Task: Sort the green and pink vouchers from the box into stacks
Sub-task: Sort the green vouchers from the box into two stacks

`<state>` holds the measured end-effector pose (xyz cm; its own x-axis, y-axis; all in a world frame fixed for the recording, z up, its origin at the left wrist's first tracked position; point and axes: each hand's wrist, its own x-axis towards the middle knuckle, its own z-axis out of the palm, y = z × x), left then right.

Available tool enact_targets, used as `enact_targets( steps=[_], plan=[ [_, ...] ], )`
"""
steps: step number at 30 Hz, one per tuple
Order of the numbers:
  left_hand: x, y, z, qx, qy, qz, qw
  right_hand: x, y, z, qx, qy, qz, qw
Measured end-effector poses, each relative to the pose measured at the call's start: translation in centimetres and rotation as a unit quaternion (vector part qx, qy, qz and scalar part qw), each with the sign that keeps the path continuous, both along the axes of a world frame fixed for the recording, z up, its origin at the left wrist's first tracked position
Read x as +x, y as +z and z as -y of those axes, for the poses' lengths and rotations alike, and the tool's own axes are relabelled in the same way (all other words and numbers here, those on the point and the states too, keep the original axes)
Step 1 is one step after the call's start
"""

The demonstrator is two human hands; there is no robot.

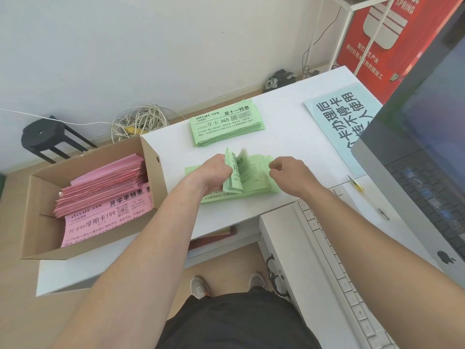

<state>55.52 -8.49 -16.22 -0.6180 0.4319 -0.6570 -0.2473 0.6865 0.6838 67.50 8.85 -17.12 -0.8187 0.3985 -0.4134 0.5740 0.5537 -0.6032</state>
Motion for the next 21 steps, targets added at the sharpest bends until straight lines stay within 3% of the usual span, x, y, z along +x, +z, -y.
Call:
enact_targets(
  steps=[5,17,21],
  plan=[
    [-0.4,-0.5,0.3,-0.011,-0.016,-0.019,1.0,0.2,-0.2,0.0,0.0,-0.003,0.001,1.0],
    [0.7,0.7,0.2,0.031,0.003,0.038,0.999,0.1,-0.5,0.0,0.018,-0.019,-0.019,0.999],
    [1.1,-0.1,1.0,0.044,0.07,-0.022,0.996,-1.2,-0.8,1.3,0.053,-0.01,-0.051,0.997]
  ],
)
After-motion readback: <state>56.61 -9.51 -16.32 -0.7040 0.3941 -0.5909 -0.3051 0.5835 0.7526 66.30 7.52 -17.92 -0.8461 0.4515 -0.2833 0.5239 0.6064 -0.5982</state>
